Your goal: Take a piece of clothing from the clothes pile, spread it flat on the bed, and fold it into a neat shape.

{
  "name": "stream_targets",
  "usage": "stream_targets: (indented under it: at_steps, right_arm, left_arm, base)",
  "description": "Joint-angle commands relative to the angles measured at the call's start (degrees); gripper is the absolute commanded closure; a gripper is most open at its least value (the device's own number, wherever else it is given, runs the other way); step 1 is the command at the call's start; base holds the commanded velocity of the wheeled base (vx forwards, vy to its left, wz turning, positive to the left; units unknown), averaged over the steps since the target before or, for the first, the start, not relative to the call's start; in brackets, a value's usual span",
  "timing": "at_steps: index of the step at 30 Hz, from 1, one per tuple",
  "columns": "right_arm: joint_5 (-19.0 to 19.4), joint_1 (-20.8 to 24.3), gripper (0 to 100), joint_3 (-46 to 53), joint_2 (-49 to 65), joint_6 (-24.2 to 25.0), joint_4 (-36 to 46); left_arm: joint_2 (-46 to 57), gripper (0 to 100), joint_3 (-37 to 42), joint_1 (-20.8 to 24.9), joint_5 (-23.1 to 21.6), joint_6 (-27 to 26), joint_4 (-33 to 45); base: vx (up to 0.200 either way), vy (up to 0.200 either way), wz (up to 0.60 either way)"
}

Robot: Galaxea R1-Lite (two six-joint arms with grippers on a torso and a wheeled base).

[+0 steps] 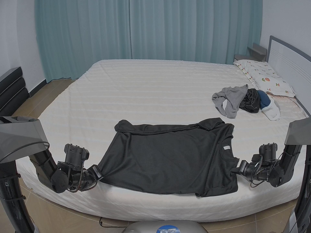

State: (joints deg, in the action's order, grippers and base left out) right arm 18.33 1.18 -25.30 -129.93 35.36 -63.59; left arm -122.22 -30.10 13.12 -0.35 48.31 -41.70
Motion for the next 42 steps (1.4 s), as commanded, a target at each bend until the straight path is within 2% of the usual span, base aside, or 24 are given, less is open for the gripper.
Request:
stream_targets:
  at_steps: [1, 9, 23, 31, 38, 39, 42]
  right_arm:
    - [-0.7, 0.1, 100, -2.2, -0.4, 0.1, -0.2]
    - [-5.3, -0.7, 100, -9.9, 0.0, 0.1, -1.9]
    - [-6.7, 1.2, 100, -23.5, -5.2, 0.1, -1.2]
    - [-12.7, 3.8, 100, -34.5, -11.7, -0.1, -1.1]
    - [-14.8, 4.9, 100, -39.1, -15.2, -0.5, -0.9]
    - [-14.6, 4.9, 0, -38.6, -15.0, -0.6, -0.9]
    - [-14.2, 4.6, 0, -36.8, -14.4, -0.6, -1.2]
  left_arm:
    - [1.2, 100, 0.0, -0.7, 0.0, 0.0, 0.0]
    - [3.7, 100, 0.0, -0.9, -0.2, 0.3, -0.4]
    - [3.9, 100, -0.8, -1.6, -0.1, 0.6, -0.7]
    - [3.4, 100, -0.6, -1.6, 0.0, 0.6, -2.9]
    - [3.2, 100, -0.2, -1.6, 0.0, 0.6, -3.8]
    - [3.2, 100, -0.2, -1.6, 0.0, 0.6, -3.8]
    - [3.2, 100, -0.2, -1.6, 0.0, 0.6, -3.8]
  base:
    - [0.000, 0.000, 0.00]
    - [0.000, 0.000, 0.00]
    - [0.000, 0.000, 0.00]
    - [0.000, 0.000, 0.00]
    - [0.000, 0.000, 0.00]
    - [0.000, 0.000, 0.00]
    - [0.000, 0.000, 0.00]
